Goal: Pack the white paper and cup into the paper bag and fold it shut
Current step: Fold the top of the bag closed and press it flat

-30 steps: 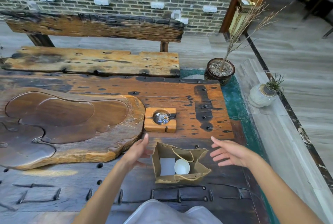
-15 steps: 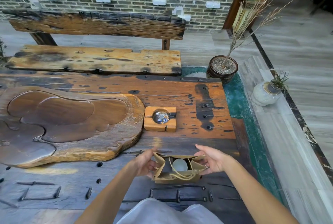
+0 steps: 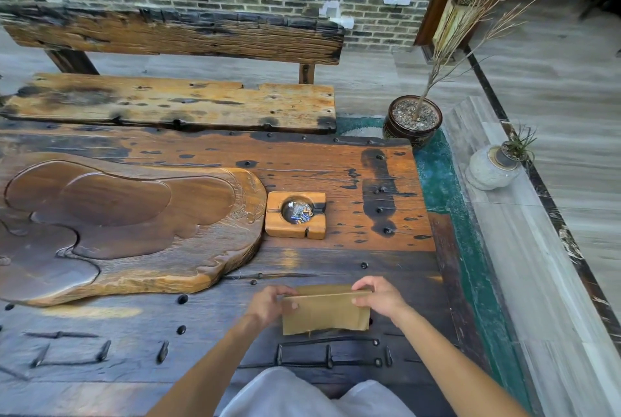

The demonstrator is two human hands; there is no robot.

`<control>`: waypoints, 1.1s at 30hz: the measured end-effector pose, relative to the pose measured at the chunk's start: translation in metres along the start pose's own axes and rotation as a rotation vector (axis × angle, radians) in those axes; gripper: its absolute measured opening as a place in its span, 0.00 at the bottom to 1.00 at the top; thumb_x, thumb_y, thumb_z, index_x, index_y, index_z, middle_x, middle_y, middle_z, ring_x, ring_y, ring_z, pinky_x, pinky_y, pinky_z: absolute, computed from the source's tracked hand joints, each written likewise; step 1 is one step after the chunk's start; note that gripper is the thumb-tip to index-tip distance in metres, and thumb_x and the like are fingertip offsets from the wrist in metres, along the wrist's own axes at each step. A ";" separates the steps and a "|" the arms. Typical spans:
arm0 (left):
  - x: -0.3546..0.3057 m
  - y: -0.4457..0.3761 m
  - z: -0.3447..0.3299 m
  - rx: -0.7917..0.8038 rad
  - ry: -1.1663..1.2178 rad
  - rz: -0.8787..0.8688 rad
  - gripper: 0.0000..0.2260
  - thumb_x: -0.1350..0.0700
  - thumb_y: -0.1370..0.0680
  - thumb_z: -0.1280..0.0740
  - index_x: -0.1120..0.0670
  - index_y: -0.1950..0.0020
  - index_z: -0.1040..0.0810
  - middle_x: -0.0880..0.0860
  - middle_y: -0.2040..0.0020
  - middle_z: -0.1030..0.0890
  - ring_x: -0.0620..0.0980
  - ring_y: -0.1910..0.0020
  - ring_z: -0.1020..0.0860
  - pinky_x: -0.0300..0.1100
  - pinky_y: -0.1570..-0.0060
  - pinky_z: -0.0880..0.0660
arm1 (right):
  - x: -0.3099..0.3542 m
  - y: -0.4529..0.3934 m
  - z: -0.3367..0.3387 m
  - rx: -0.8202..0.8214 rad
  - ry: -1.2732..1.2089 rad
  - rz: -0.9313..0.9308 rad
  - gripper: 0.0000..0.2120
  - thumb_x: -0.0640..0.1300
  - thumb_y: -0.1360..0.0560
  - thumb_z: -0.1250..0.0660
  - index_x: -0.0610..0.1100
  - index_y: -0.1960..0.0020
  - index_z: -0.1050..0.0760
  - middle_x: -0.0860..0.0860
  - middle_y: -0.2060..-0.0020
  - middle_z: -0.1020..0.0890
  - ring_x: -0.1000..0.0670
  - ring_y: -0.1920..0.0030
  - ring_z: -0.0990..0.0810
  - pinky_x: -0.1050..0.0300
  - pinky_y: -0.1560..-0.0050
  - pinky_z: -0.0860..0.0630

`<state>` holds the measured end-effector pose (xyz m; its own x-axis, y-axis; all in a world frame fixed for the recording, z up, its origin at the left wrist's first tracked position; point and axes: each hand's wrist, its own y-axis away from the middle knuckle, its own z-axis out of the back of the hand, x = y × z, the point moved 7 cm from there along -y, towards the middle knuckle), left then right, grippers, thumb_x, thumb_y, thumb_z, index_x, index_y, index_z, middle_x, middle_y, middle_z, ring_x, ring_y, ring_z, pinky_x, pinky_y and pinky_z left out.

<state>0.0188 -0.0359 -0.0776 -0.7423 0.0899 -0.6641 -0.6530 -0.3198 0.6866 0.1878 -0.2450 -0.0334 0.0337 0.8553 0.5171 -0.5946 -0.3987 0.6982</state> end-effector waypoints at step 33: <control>-0.004 -0.015 0.009 -0.143 -0.084 -0.110 0.05 0.61 0.30 0.23 0.55 0.55 0.12 0.54 0.46 0.14 0.44 0.40 0.21 0.40 0.37 0.26 | -0.018 -0.020 -0.004 0.001 0.028 0.182 0.08 0.45 0.30 0.23 0.49 0.51 0.13 0.53 0.50 0.13 0.60 0.49 0.17 0.60 0.40 0.23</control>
<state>0.0302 -0.0228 -0.0831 -0.6815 0.2078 -0.7017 -0.7071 -0.4341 0.5582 0.1955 -0.2512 -0.0590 -0.0970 0.7777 0.6211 -0.5881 -0.5482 0.5947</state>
